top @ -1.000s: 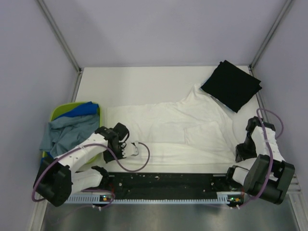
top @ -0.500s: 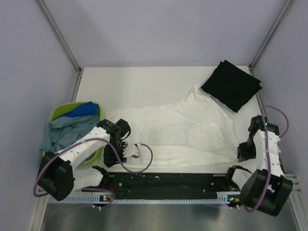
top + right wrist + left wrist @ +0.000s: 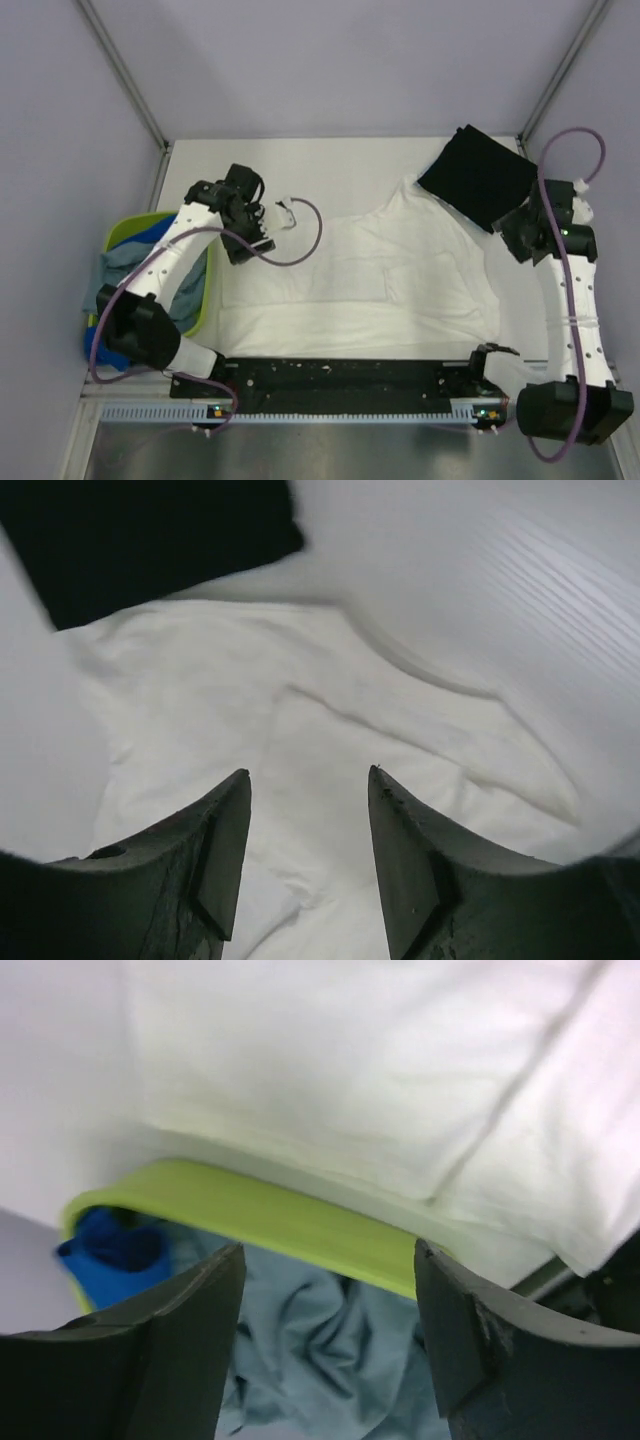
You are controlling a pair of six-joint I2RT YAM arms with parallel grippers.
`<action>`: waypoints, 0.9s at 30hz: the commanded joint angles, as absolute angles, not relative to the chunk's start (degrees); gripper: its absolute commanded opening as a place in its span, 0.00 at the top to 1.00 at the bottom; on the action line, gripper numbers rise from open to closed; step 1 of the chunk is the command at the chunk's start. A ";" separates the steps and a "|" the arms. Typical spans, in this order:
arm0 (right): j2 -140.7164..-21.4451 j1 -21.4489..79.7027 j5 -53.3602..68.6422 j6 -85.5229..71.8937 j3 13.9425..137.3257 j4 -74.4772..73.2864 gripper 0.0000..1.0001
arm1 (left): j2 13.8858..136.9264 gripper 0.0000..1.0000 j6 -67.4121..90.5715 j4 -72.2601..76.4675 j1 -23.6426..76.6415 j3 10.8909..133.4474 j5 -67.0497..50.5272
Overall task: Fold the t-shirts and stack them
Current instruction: Grap the side of the flattened tshirt furthest away from the robot with both arms
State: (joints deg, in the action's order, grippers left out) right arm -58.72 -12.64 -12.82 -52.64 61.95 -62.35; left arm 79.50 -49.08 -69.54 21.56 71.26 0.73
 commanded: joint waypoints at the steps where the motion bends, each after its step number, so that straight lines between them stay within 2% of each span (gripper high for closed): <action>1: -61.42 -1.86 -2.15 -29.66 69.78 -32.32 0.48 | 92.16 0.31 -44.39 -63.46 16.53 85.31 0.35; 2: -63.00 -0.98 2.50 -27.10 69.87 -27.21 0.44 | 95.68 0.32 -44.04 -63.72 15.83 89.00 0.26; 4: -68.08 -0.35 8.77 -25.14 72.06 -20.94 0.43 | 101.57 0.30 -44.47 -63.98 14.42 94.81 0.26; 10: -95.23 5.88 15.91 -17.33 87.16 -22.66 0.42 | 113.98 0.24 -47.63 -63.72 10.64 103.44 3.95; 15: -113.96 10.80 11.35 -14.59 103.24 -29.52 0.42 | 118.29 0.22 -48.86 -58.72 8.35 104.23 5.97; 17: -119.07 11.51 10.11 -15.47 108.26 -30.93 0.48 | 119.61 0.22 -49.39 -57.75 7.82 104.59 5.98; 20: -125.22 12.39 3.72 -16.00 114.50 -33.65 0.52 | 122.07 0.24 -50.27 -57.30 7.65 104.59 5.98; 24: -130.68 12.83 -1.66 -15.38 117.68 -36.99 0.52 | 125.68 0.28 -50.62 -56.43 7.56 104.85 8.26; 27: -133.67 13.09 -1.67 -15.03 119.09 -38.93 0.52 | 127.96 0.35 -50.71 -56.43 7.30 105.99 8.09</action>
State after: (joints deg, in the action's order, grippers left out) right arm -131.07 12.91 2.52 -16.40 114.74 -35.62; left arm 125.27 -49.69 -57.71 7.53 103.46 7.16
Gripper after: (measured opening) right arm 0.483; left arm 0.685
